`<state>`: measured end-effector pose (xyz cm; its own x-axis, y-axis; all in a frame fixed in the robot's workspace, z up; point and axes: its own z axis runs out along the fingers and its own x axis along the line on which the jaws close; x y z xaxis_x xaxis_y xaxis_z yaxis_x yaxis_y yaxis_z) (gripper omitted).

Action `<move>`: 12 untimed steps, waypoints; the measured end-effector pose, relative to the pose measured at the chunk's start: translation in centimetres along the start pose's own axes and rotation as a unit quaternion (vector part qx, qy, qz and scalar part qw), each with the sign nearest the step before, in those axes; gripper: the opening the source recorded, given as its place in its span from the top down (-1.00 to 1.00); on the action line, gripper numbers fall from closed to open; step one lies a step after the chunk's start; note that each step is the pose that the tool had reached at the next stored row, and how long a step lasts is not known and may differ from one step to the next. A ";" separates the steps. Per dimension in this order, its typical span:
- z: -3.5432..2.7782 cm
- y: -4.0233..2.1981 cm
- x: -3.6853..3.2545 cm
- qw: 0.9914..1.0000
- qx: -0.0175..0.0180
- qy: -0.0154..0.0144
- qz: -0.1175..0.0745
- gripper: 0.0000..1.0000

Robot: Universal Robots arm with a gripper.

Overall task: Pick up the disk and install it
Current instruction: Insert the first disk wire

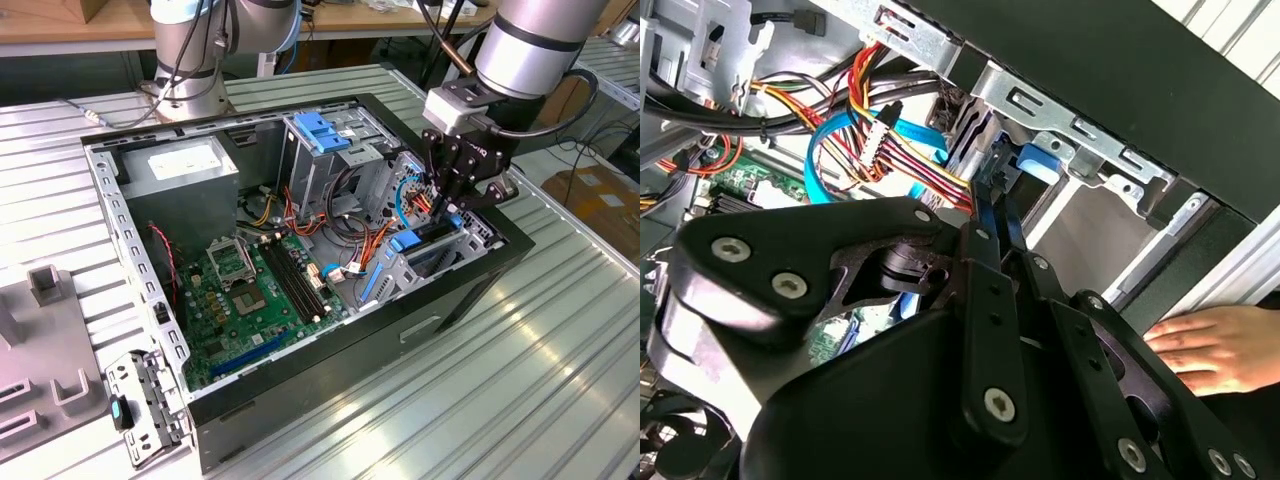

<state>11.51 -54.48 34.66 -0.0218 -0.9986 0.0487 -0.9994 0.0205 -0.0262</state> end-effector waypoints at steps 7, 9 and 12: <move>-0.22 -0.02 0.29 1.000 0.000 0.000 0.000 0.67; -0.14 -0.02 0.29 1.000 0.000 0.000 0.000 0.67; 0.07 -0.01 0.28 1.000 0.000 0.001 0.000 0.67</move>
<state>11.52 -54.76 34.61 -0.0221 -0.9985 0.0499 -0.9994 0.0208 -0.0262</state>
